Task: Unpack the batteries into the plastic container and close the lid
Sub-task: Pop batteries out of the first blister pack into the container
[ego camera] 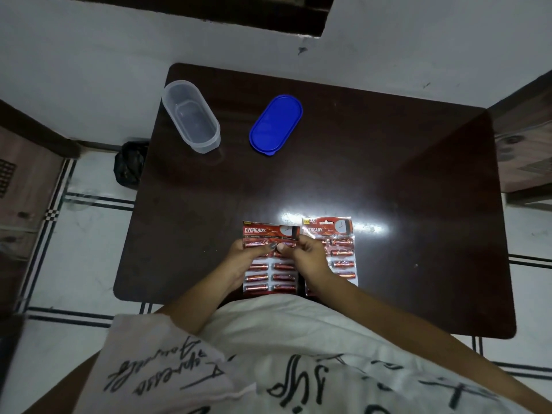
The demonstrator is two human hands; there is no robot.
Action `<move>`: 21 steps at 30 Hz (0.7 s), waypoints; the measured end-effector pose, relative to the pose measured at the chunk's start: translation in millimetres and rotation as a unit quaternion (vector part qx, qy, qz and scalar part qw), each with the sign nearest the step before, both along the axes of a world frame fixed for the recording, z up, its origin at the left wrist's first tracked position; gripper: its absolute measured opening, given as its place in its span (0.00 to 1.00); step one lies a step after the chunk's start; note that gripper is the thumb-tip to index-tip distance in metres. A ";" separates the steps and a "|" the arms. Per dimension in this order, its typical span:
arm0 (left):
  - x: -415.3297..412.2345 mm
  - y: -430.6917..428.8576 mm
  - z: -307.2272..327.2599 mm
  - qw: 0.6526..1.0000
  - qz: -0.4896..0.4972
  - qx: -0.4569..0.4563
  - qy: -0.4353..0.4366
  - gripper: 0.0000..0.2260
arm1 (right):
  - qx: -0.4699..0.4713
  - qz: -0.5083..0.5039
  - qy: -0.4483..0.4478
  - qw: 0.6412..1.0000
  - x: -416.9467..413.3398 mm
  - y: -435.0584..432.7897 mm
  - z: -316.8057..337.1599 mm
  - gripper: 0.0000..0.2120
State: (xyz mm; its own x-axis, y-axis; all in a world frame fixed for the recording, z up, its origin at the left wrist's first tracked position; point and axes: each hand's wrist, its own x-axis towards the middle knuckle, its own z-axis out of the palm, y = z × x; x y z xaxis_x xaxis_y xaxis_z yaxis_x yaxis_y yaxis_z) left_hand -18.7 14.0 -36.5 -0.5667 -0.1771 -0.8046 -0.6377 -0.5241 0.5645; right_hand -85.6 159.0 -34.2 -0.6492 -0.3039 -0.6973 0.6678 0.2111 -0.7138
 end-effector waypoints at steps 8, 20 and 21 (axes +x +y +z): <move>-3.5 15.9 -0.1 0.997 0.042 -0.068 0.001 0.08 | 0.034 -0.032 0.038 0.998 6.3 -1.9 -6.6 0.08; -1.6 -6.1 5.6 0.999 -0.046 0.016 -0.015 0.17 | -0.040 0.063 -0.093 0.993 -14.4 17.7 -6.8 0.08; -2.3 -7.3 7.9 0.998 -0.052 0.026 -0.016 0.15 | -0.034 0.072 -0.082 0.993 -14.2 19.2 -6.3 0.07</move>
State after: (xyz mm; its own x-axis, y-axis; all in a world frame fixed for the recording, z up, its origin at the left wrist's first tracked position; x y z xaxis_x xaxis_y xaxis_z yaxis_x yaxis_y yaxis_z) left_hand -21.0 6.7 -28.5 -0.5539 -0.0760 -0.8291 -0.7071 -0.4828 0.5167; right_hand -99.8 178.2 -40.5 -0.4747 -0.4362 -0.7645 0.7426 0.2677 -0.6139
